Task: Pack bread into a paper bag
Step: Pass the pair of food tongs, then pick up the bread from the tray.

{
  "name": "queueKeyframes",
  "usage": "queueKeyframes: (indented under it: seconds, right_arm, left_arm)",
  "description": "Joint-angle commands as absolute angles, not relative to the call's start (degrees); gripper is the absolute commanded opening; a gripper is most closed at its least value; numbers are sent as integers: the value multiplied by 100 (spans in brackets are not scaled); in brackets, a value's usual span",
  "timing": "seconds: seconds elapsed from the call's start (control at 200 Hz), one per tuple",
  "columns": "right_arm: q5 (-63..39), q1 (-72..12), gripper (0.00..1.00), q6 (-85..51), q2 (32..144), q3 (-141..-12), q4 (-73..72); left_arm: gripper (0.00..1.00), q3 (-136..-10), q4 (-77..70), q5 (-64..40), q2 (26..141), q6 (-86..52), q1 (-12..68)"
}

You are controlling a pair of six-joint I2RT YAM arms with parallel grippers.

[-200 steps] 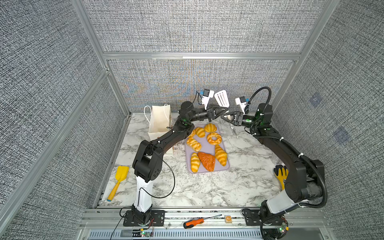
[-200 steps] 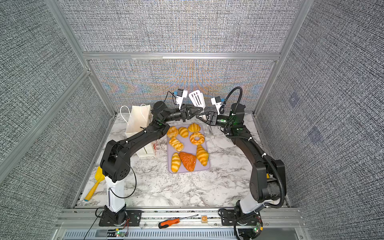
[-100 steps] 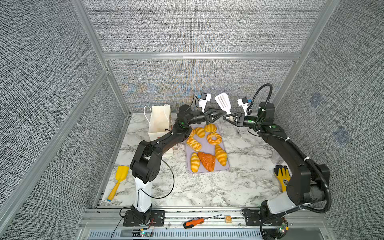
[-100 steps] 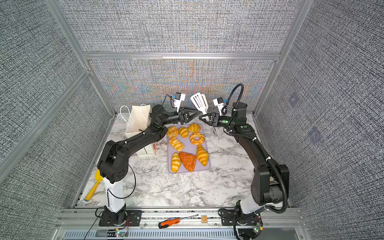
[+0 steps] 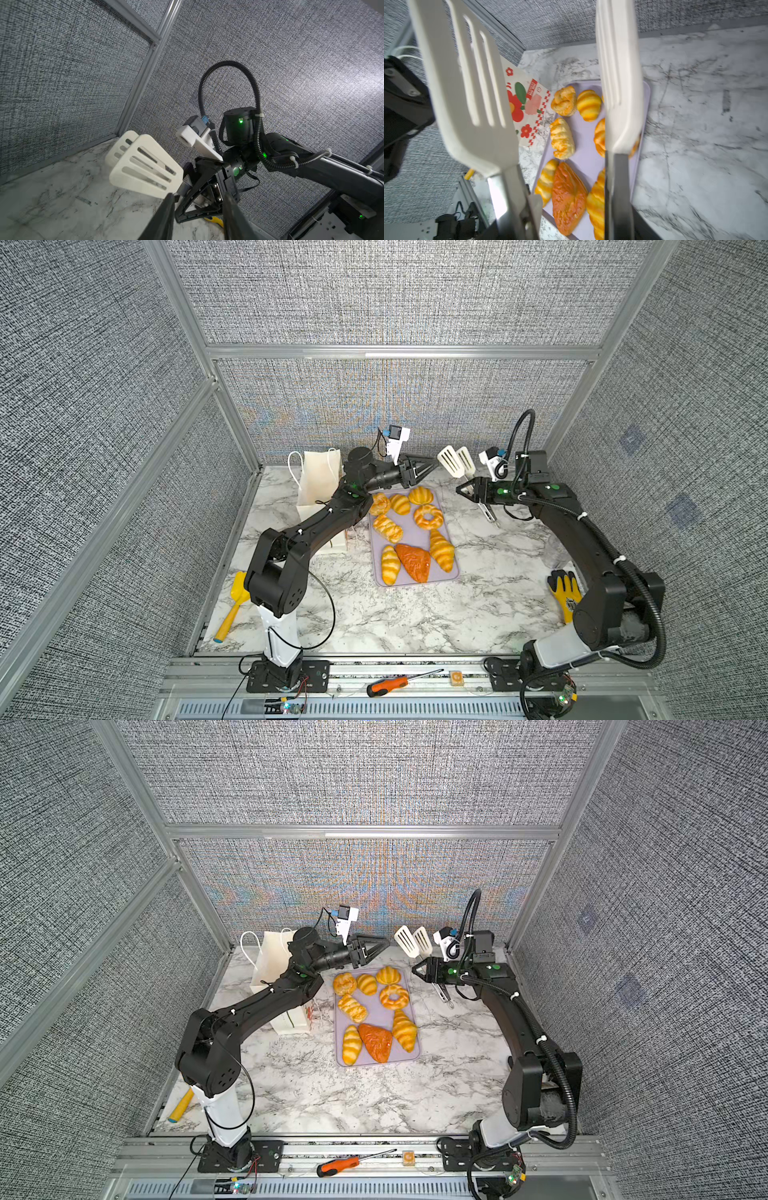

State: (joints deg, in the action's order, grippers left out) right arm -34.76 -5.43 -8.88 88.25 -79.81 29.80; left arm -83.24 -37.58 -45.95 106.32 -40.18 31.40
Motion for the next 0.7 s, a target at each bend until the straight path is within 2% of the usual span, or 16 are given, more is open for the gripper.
queueKeyframes:
  seconds: [0.0, 0.235, 0.4, 0.69]
  right_arm:
    - [-2564, -604, 59, -311, 8730, -7991, 3558]
    - [-1295, -1004, 60, 36, 8631, -7954, 4149]
    - [-420, -1495, 62, 217, 8621, -7963, 4545]
    - [597, -2349, 62, 74, 8482, -7823, 5010]
  left_arm:
    - [45, -8319, -2969, -4085, 10424, -3368, 3134]
    - [55, -8364, -1810, -3333, 10094, -2708, 3129]
    - [57, -8391, -1160, -2813, 9826, -2259, 3131]
    - [70, -8345, -168, -1546, 9109, -1535, 3129]
